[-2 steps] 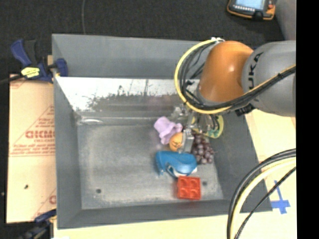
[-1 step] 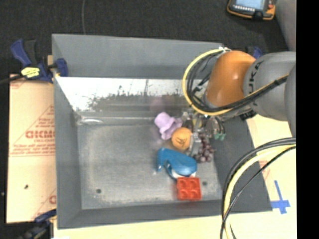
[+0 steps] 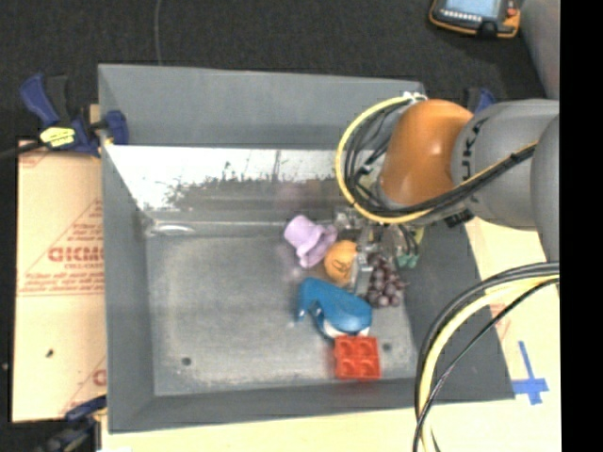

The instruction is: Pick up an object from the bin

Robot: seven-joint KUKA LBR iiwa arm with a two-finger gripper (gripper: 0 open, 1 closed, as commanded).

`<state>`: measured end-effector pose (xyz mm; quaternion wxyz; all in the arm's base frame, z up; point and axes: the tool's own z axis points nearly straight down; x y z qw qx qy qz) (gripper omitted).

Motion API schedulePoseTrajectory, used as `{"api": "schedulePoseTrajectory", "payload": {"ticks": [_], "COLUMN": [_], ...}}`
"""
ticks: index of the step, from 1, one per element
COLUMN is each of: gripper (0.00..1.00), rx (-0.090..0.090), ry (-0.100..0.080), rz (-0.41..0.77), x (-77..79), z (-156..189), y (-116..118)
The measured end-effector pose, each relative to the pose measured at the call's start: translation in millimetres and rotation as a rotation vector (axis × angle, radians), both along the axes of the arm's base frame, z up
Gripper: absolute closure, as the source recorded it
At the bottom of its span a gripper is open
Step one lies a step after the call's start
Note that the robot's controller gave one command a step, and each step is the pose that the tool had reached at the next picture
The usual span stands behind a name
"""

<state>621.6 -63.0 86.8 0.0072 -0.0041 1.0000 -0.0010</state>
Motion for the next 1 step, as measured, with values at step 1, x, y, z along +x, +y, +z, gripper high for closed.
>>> {"api": "schedulePoseTrajectory", "payload": {"ticks": [1], "gripper": [0.00], "rx": [-0.013], "ry": [-0.020], "rz": [0.250], "x": [-34.3], "z": [-8.1], "y": [19.2]}}
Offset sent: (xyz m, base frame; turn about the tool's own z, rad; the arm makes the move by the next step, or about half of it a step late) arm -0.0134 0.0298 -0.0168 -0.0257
